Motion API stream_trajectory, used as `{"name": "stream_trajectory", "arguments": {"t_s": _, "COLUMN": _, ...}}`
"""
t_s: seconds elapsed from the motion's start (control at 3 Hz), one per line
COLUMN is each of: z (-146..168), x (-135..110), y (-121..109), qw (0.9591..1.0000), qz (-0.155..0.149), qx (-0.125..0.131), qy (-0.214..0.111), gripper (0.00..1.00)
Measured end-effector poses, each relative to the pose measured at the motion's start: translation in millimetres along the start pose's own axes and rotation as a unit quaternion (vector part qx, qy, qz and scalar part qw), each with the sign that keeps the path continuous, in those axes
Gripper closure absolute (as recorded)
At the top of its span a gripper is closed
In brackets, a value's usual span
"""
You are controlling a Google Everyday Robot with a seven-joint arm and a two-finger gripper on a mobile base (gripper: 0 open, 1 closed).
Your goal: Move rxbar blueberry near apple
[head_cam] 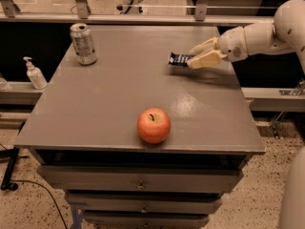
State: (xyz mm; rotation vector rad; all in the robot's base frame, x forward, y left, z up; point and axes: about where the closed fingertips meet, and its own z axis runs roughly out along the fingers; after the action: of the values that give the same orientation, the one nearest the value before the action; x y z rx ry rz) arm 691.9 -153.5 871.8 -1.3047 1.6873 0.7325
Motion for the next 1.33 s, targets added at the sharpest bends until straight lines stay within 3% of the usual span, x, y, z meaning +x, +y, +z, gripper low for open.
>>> {"name": "stream_trajectory", "arguments": {"t_s": 0.33, "z": -12, "x": 9, "y": 42, "qw": 0.9995, "qz": -0.020, "qx": -0.013, "qy": 0.019, "gripper": 1.00}}
{"name": "stream_trajectory", "arguments": {"t_s": 0.67, "z": 4, "x": 26, "y": 59, "qw": 0.9988, "qz": -0.006, "qx": -0.038, "qy": 0.030, "gripper": 1.00}}
{"name": "stream_trajectory", "arguments": {"t_s": 1.0, "z": 6, "x": 24, "y": 56, "qw": 0.9987, "qz": -0.006, "qx": -0.044, "qy": 0.027, "gripper": 1.00}}
{"name": "stream_trajectory", "arguments": {"t_s": 1.33, "z": 0, "x": 11, "y": 71, "qw": 0.9974, "qz": -0.014, "qx": -0.067, "qy": 0.025, "gripper": 1.00}}
